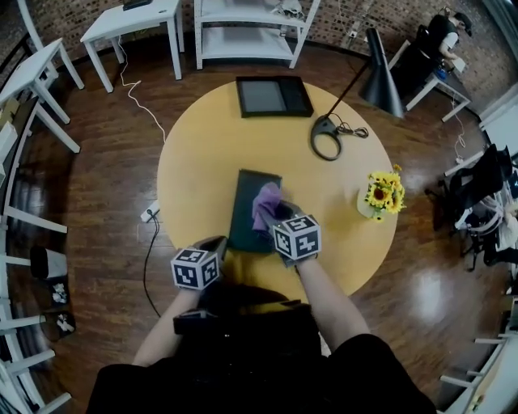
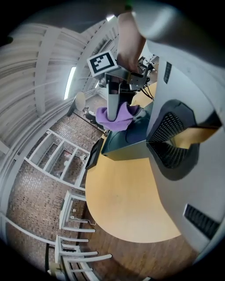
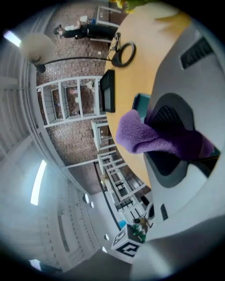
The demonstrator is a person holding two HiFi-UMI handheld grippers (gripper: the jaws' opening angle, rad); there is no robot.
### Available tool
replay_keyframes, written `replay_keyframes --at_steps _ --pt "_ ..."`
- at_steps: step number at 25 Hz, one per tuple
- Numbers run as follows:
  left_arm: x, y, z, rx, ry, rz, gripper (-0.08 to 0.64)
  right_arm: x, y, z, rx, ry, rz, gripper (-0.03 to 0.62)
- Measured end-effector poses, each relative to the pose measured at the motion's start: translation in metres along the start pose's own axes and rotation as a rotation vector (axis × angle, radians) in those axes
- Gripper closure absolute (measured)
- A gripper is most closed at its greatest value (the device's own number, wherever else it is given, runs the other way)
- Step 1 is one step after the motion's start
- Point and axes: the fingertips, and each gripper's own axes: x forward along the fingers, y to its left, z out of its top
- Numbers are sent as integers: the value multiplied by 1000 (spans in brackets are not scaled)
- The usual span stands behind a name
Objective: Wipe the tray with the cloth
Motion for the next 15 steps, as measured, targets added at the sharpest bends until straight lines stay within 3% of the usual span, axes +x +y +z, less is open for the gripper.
replay_keyframes --at_steps 3,5,11,15 --pt "-3 2 1 -15 -2 28 559 15 50 2 16 18 132 471" --pt "-8 8 2 -31 -12 54 559 26 71 -12 6 74 169 471" --pt "-19 25 4 -82 -45 86 559 37 70 -46 3 184 169 471" --pt "-14 20 5 -72 -38 76 559 25 59 -55 -63 217 159 471"
